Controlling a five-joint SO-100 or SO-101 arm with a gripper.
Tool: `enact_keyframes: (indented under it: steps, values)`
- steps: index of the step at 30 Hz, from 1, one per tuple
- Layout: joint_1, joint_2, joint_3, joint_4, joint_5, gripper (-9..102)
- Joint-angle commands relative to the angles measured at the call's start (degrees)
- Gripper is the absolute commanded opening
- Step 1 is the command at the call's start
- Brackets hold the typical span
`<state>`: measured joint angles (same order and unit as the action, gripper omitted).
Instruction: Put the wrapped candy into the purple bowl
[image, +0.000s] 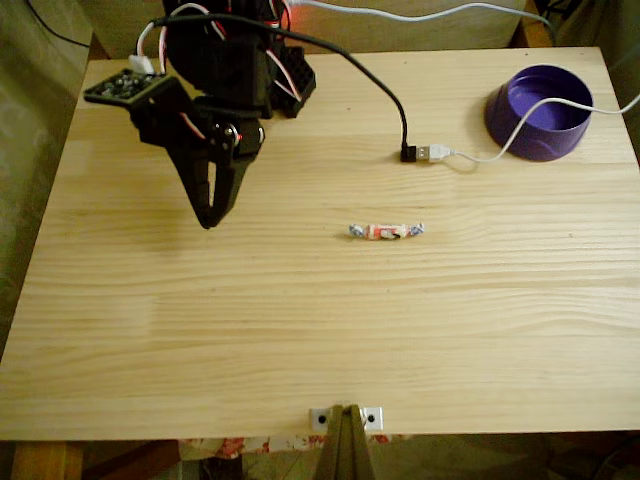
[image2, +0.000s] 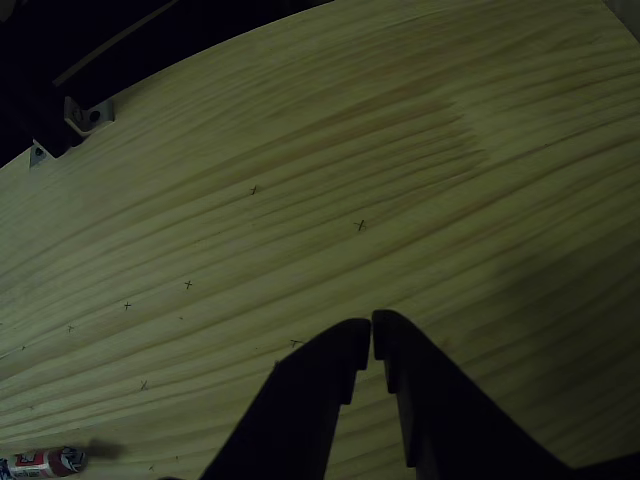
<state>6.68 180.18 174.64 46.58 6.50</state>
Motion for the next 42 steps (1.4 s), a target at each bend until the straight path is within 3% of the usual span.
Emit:
enact_keyframes:
  steps: [1,17,20,24,34,42]
  values:
    - [0.26,0.62,-1.05,0.18,0.09,-2]
    - [0.79,0.62,-1.05,0.18,0.62,-2]
    - [1.23,0.62,-1.05,0.18,0.7,4]
    - [0.09,0.62,-1.05,0.18,-0.79,-2]
    - [-0.09,0.62,-1.05,0.09,-0.62,-2]
    - [-1.76,-2.72,-8.7,1.14,-6.86,-2]
